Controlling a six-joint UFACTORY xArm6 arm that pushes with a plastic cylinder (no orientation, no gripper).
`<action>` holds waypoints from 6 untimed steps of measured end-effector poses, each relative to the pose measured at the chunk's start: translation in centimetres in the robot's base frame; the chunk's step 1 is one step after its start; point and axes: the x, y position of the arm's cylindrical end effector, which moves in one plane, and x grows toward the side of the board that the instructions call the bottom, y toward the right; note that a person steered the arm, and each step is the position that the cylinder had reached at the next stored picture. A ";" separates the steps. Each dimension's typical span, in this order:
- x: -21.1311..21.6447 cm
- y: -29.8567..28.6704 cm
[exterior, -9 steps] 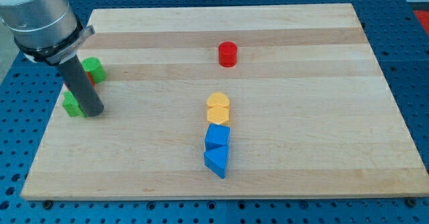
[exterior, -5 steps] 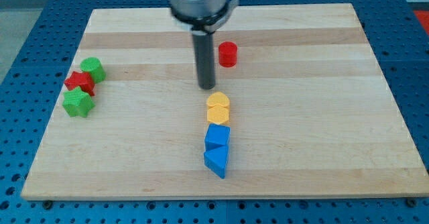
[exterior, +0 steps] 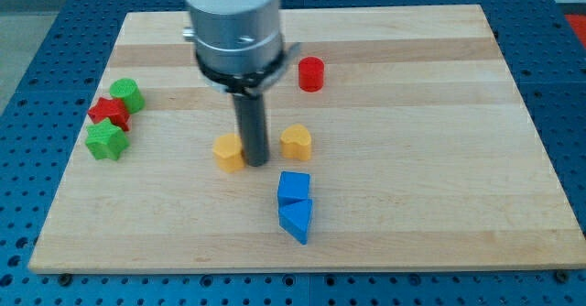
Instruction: Place the yellow hexagon right to the red star
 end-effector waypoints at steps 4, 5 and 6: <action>3.6 -4.9; 1.4 -4.9; -1.0 -4.9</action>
